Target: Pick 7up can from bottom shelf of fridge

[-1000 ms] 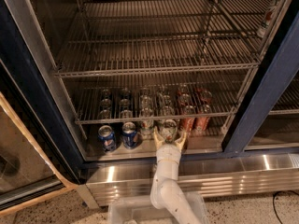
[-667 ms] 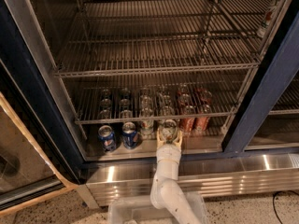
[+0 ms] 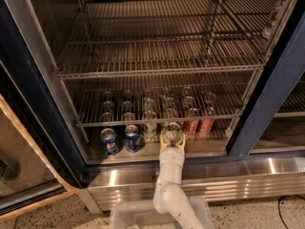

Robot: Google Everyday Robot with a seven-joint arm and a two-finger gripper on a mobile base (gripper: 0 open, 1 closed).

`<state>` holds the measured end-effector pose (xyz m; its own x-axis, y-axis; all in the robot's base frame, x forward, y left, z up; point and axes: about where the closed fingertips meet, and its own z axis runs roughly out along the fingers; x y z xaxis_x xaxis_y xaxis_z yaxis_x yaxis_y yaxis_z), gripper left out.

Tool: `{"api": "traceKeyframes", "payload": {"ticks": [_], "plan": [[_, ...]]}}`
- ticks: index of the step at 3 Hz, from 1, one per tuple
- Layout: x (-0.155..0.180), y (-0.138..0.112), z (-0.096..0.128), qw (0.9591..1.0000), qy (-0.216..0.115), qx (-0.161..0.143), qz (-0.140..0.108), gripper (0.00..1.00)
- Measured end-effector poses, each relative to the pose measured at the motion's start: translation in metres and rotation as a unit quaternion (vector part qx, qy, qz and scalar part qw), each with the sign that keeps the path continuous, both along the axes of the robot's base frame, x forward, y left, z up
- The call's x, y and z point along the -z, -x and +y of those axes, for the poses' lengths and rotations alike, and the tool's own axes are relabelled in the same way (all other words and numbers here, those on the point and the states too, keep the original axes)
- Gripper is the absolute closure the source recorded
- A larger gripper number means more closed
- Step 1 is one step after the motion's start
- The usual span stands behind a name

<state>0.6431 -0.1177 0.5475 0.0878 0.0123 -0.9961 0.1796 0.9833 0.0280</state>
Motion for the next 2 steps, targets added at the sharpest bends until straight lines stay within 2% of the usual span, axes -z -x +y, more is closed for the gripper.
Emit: {"api": "traceKeyframes", "payload": {"ticks": [1,2], "plan": [[0.0,0.0001,0.0,1.0,0.0,0.0,0.0,1.0],[-0.0005,0.0073,0.0002,1.0,-0.006,0.001,0.001,1.0]]}}
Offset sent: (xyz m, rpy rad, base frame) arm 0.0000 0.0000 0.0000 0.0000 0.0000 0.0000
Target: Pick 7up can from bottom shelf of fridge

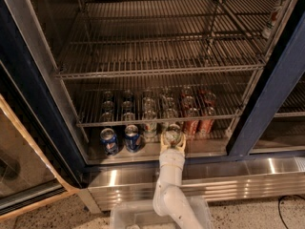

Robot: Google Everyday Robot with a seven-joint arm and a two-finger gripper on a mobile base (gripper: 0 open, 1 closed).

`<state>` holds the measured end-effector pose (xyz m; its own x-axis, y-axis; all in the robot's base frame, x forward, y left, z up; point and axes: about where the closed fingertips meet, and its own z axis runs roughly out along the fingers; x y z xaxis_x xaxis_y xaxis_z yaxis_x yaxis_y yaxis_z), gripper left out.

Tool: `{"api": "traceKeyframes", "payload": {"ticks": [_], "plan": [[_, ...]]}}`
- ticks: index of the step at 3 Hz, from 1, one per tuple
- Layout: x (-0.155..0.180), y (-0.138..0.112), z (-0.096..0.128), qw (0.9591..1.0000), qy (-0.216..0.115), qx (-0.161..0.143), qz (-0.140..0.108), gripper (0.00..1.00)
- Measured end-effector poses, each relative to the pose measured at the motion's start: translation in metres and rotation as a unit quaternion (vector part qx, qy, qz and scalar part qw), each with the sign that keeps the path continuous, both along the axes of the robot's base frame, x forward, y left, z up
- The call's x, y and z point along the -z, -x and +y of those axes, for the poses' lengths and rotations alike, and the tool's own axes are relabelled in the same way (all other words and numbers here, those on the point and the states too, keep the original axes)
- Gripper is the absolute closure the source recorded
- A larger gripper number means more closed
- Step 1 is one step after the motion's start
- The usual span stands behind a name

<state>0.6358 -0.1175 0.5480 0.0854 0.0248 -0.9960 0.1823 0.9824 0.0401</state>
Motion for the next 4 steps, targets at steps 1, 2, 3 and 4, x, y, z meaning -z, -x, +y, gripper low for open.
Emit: {"api": "traceKeyframes", "payload": {"ticks": [1,2,3,4], "plan": [[-0.01,0.021,0.008,0.9997,-0.009,-0.021,-0.013,1.0],[-0.026,0.043,0.017,0.9986,-0.01,-0.043,-0.03,1.0],[-0.04,0.062,0.022,0.9974,-0.011,-0.055,-0.045,1.0],[-0.055,0.077,0.023,0.9968,-0.005,-0.055,-0.058,1.0]]}}
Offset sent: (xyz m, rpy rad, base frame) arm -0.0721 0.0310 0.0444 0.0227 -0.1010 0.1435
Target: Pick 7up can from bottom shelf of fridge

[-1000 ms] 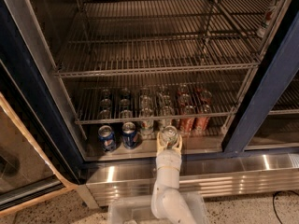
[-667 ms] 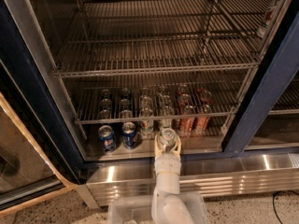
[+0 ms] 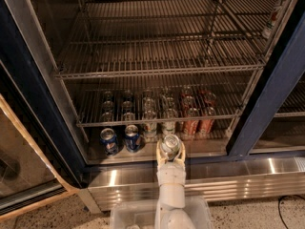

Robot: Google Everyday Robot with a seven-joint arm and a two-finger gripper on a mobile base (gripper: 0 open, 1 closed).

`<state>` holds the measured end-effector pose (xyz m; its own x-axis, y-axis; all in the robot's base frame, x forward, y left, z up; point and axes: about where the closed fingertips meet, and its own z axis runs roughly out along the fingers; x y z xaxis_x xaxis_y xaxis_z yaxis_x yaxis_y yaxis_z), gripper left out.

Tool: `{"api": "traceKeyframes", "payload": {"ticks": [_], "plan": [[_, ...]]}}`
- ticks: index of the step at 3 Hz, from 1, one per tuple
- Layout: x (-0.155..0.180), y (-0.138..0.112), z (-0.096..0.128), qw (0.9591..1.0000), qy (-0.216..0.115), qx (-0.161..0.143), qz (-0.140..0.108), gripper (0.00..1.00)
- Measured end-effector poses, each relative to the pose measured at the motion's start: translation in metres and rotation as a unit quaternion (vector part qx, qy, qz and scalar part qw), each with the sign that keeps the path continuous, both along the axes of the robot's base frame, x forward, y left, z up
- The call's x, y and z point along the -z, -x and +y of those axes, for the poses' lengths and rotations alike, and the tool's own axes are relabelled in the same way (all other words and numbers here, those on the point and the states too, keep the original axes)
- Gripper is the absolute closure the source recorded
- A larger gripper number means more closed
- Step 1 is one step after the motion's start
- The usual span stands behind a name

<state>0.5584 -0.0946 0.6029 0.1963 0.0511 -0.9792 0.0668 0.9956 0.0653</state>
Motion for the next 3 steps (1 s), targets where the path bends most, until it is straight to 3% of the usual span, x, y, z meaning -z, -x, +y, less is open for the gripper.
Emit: {"api": "traceKeyframes", "payload": {"ticks": [1,3], "plan": [[-0.018,0.031,0.005,0.9997,0.015,-0.017,-0.007,1.0],[-0.019,0.054,0.006,0.9994,0.029,-0.021,-0.003,1.0]]}}
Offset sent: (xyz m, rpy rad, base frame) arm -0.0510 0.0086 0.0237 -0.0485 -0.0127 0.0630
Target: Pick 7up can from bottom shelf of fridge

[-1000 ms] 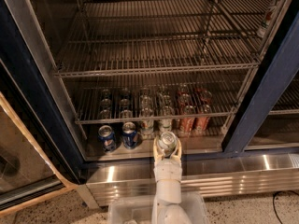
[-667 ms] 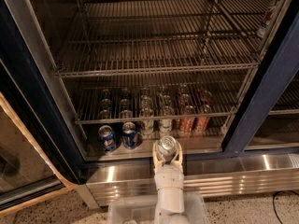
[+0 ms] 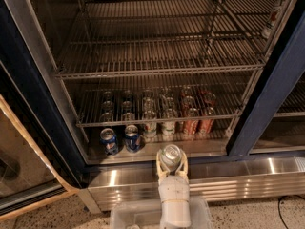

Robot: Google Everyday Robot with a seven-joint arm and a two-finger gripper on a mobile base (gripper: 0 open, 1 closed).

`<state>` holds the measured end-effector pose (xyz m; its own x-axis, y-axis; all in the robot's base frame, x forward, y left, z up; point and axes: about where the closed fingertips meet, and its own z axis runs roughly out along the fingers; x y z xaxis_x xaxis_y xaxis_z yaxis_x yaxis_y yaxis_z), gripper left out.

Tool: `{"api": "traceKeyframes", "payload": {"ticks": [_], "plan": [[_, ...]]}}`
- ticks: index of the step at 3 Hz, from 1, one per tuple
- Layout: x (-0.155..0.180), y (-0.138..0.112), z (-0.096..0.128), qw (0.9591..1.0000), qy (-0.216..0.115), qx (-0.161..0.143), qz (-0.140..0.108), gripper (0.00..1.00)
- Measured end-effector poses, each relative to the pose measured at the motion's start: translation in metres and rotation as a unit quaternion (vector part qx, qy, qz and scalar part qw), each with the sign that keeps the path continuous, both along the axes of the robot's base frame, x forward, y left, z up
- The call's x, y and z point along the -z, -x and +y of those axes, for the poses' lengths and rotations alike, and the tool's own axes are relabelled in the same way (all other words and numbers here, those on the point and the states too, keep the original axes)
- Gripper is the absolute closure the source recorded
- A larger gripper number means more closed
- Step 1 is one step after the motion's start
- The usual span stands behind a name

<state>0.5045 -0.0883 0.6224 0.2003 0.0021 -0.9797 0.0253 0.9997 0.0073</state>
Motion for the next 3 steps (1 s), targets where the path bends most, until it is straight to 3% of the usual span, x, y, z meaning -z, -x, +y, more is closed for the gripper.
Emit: {"api": "traceKeyframes", "payload": {"ticks": [2,3], "plan": [[-0.029,0.054,0.006,0.9988,0.042,-0.006,-0.026,1.0],[-0.03,0.056,0.008,0.9988,0.04,-0.009,-0.027,1.0]]}}
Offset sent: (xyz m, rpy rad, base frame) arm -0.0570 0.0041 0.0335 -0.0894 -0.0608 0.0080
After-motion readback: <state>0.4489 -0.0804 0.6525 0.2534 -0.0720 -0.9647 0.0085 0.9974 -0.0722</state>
